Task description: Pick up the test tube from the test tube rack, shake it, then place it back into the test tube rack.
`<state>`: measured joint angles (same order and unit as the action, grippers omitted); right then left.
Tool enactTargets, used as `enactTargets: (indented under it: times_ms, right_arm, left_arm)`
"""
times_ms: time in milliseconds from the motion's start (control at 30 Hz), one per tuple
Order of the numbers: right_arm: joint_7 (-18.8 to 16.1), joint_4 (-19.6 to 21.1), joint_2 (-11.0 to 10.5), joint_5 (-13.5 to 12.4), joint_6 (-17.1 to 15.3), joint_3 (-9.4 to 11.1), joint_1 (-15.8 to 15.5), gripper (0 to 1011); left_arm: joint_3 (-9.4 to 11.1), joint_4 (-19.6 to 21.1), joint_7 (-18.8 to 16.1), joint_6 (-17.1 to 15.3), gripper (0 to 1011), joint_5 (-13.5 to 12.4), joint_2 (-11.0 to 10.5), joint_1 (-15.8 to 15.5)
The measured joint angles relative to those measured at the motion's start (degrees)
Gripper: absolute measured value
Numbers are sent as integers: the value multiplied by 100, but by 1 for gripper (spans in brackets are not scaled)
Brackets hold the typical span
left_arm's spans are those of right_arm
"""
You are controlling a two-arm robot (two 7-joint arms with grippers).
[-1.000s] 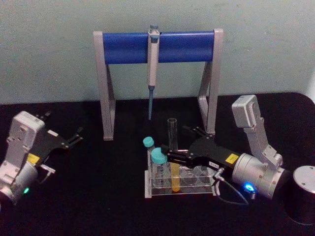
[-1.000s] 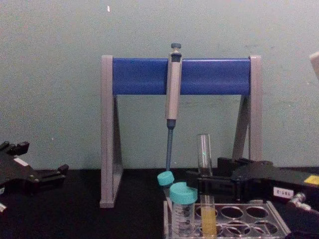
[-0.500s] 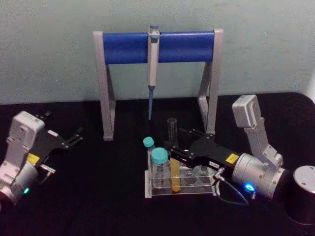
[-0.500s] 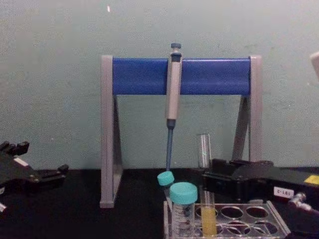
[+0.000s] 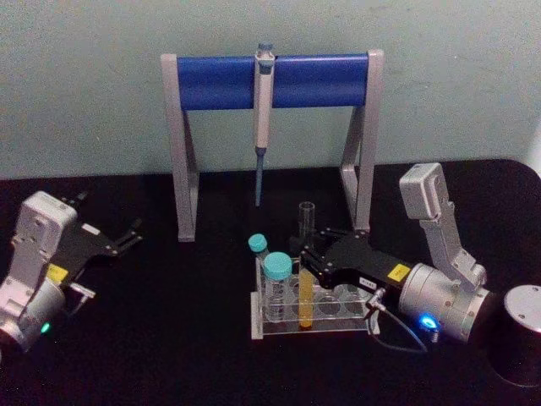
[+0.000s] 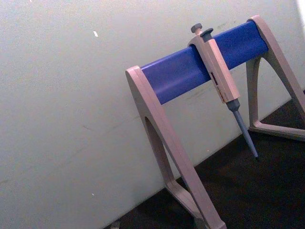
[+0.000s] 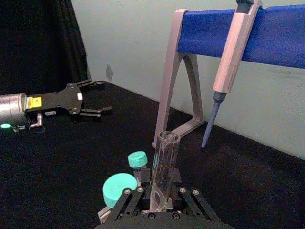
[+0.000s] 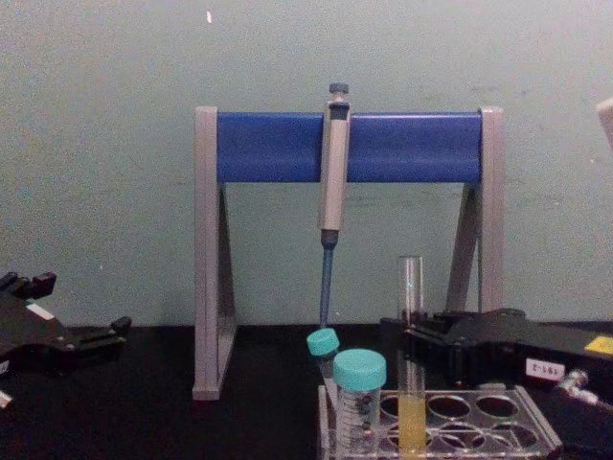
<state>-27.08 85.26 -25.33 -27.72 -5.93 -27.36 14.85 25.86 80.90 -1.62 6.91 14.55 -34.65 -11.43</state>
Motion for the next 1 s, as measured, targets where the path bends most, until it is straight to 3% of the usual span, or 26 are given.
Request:
enactTargets:
  times_ms: [433,1000]
  right_arm:
    - [1,6,1,1,36,5,-21,245]
    - [-12,287,9,255,661,116,-305,242]
  left_arm:
    - [0,0,0,0,1001,0,0,0]
    - [0,0,0,0,1001,0,0,0]
